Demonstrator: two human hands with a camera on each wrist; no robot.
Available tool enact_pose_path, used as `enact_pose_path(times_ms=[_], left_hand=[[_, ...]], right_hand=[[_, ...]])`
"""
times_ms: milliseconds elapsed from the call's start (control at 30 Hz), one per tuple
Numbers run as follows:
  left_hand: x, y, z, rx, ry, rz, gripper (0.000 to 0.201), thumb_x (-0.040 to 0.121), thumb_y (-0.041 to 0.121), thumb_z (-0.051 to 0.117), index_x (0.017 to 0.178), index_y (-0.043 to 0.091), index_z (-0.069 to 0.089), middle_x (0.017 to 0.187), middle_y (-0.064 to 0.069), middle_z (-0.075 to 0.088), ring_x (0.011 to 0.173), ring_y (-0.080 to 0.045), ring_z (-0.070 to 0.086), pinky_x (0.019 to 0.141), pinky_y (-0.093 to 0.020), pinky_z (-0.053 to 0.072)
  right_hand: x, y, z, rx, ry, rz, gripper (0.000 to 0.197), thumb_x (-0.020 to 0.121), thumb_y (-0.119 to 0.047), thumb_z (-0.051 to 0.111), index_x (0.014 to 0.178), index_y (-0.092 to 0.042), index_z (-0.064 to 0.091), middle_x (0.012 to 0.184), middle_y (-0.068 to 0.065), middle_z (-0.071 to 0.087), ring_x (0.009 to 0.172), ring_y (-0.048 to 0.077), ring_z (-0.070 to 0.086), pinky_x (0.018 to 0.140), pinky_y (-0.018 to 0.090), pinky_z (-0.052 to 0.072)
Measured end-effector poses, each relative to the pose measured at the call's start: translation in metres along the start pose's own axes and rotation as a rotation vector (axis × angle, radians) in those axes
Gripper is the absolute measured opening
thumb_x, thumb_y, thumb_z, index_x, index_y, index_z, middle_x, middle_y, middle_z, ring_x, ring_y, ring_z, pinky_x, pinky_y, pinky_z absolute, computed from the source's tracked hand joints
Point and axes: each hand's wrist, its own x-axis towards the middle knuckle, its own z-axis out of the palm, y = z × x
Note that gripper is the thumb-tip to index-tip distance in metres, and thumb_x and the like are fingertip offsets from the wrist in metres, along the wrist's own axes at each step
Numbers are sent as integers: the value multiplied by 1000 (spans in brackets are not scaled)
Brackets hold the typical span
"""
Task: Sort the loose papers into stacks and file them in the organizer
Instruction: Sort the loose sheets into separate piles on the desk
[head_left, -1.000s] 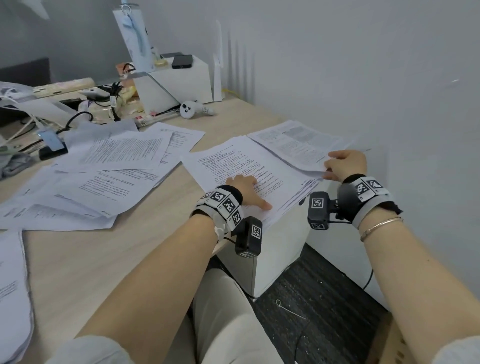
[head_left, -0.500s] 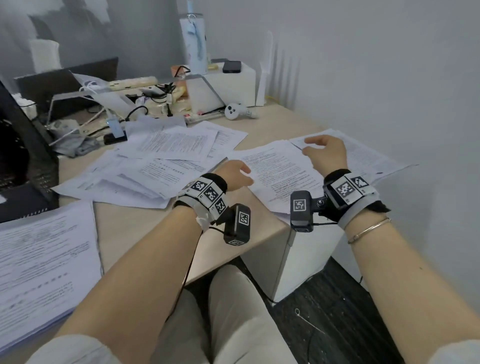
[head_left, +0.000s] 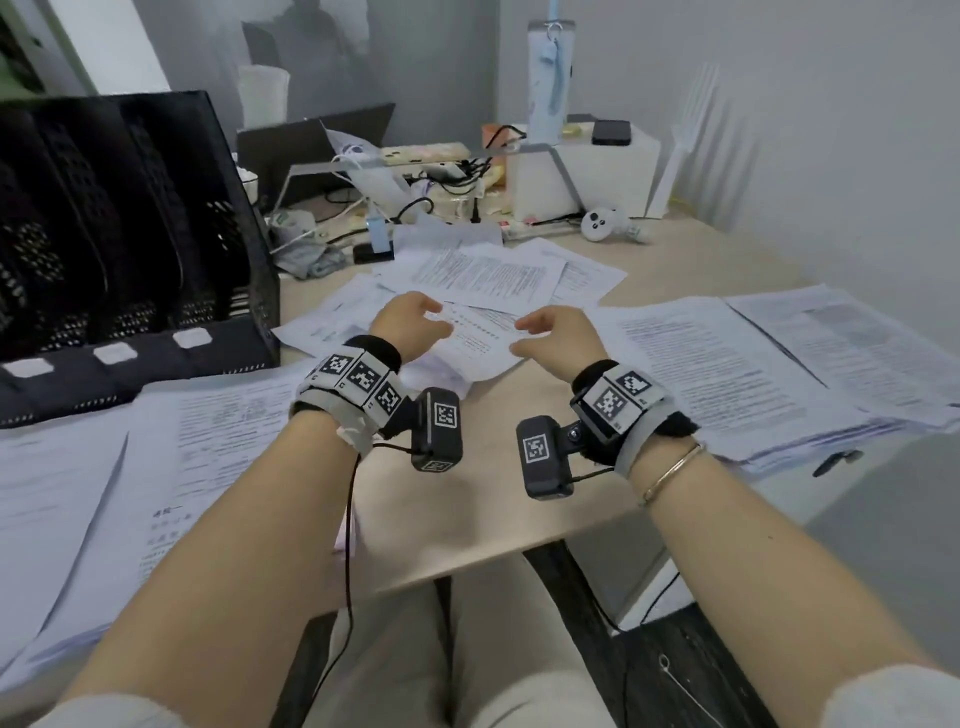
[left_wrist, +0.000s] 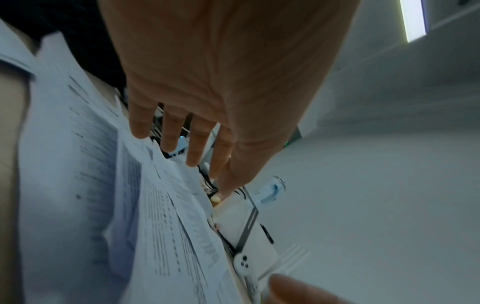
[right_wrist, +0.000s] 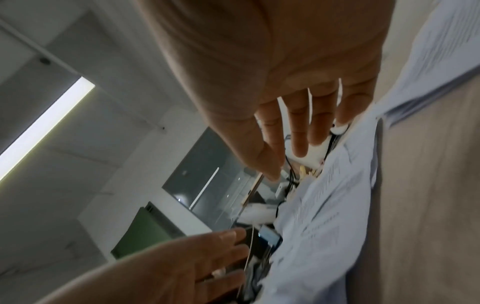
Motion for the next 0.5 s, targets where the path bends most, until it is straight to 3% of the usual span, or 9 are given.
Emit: enact_pose_path(times_ms=[200,300,367,433,500], left_hand=[[-4,-26,-21,-120,50,-93,42,89,23,60,129,11,51,133,-10,52,118,-25,51,100,-36,42],[-8,-32,-24,-201,51,-124,44,90,23,59,131,11,47,132,-9,50,116,-25,52,100,-40,45],[-9,-34,-24,-271,49,-144,47,91,21,59,133,10,43,131,-10,50,113,-25,53,95,-37,47],[-11,-35,-24,-381,54,-176,51,92,18,58,137,8,36,128,-15,51,106,-26,56,86,-34,50],[-12,-33,-23,-532,61,-211,56,94,20,55,141,9,27,125,-21,52,96,-28,61,78,-35,54]], right_hand=[[6,-9,52,-216,-282,53,58,73,-16,79,125,-9,56,136,8,50,126,20,47,94,23,37],[14,-6,62,-263,-270,81,42,80,-12,71,120,-8,61,134,8,54,122,22,51,93,24,40],[18,-5,62,-257,-190,67,24,87,-9,58,107,-1,68,122,12,63,114,27,58,89,30,47],[21,-5,58,-176,-102,39,22,89,-6,52,97,6,68,109,17,68,98,30,65,76,35,52],[16,-11,52,14,-47,-8,19,92,-10,54,100,-2,68,106,9,69,75,23,67,60,27,50]])
